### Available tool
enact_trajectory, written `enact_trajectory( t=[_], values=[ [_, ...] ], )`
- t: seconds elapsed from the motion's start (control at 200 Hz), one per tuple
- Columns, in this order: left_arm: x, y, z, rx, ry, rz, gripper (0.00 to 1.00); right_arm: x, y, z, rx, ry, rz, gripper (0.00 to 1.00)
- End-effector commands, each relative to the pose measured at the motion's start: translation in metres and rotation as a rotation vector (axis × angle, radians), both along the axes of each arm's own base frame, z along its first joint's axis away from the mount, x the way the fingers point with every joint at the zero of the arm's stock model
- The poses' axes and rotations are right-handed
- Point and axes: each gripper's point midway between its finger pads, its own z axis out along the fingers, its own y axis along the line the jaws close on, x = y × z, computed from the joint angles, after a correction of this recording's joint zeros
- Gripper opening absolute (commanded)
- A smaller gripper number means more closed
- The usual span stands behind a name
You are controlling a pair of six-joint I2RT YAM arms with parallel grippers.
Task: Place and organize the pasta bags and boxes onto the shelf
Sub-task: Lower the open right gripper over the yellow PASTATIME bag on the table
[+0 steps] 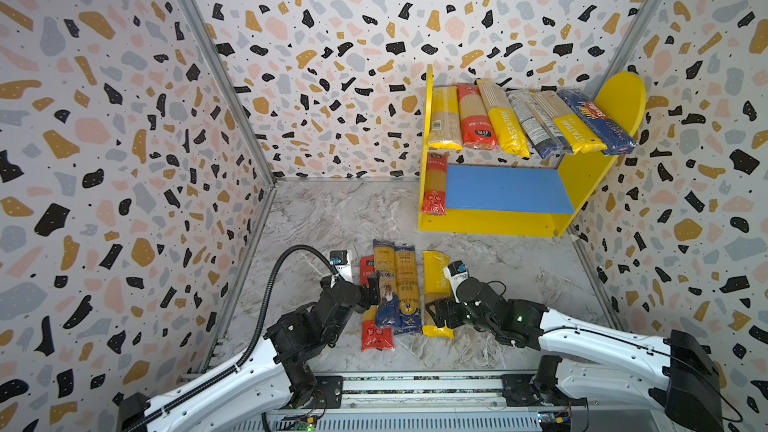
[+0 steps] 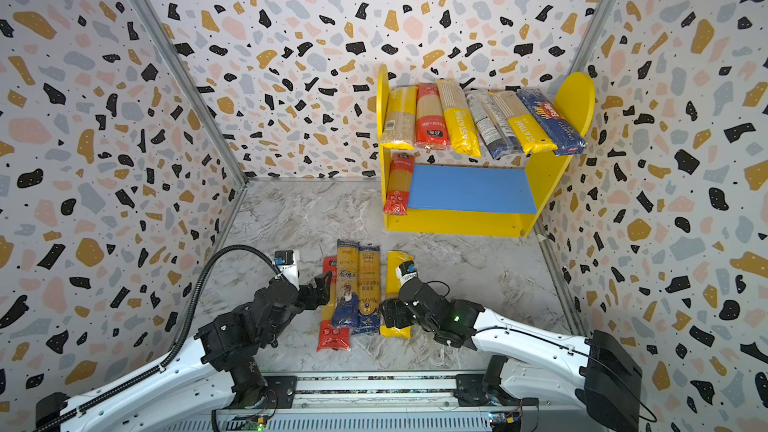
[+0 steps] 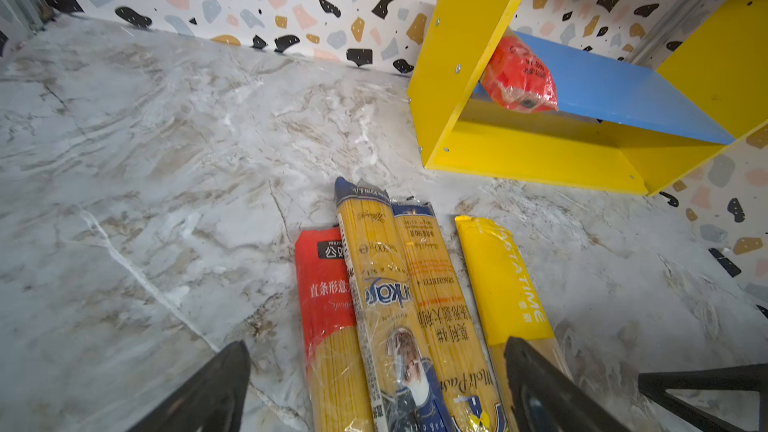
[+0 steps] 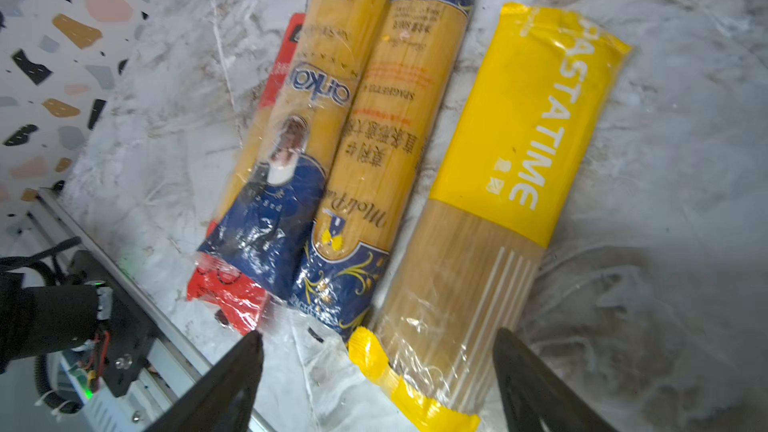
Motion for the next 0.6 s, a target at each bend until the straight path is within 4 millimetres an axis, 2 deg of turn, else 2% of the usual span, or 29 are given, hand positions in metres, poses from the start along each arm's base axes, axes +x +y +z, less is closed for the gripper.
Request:
enact_trajectory(
  t=[0.0,0.155,0.365,0.481,0.596],
  values=[
    [-0.003,-0.011,-0.002,-0.088,0.008,-0.023,0.94,0.0,-0.018,-0.009,-0.068,-0.01,-0.104,0.87],
    [-0.008,-0.025,-0.01,-0.128,0.03,-0.065,0.94,-0.008,-0.017,-0.028,-0.09,0.025,-0.091,0.87],
    [-0.021,-0.049,-0.012,-0.087,0.04,-0.151,0.93,-0.009,-0.011,-0.051,-0.138,0.065,-0.092,0.89],
    [-0.026,-0.05,-0.013,-0.072,0.041,-0.162,0.93,-0.007,-0.001,-0.06,-0.151,0.086,-0.088,0.91],
    [-0.03,-0.048,-0.01,-0.074,0.036,-0.17,0.93,-0.001,0.001,-0.072,-0.21,0.095,-0.114,0.91]
  ],
)
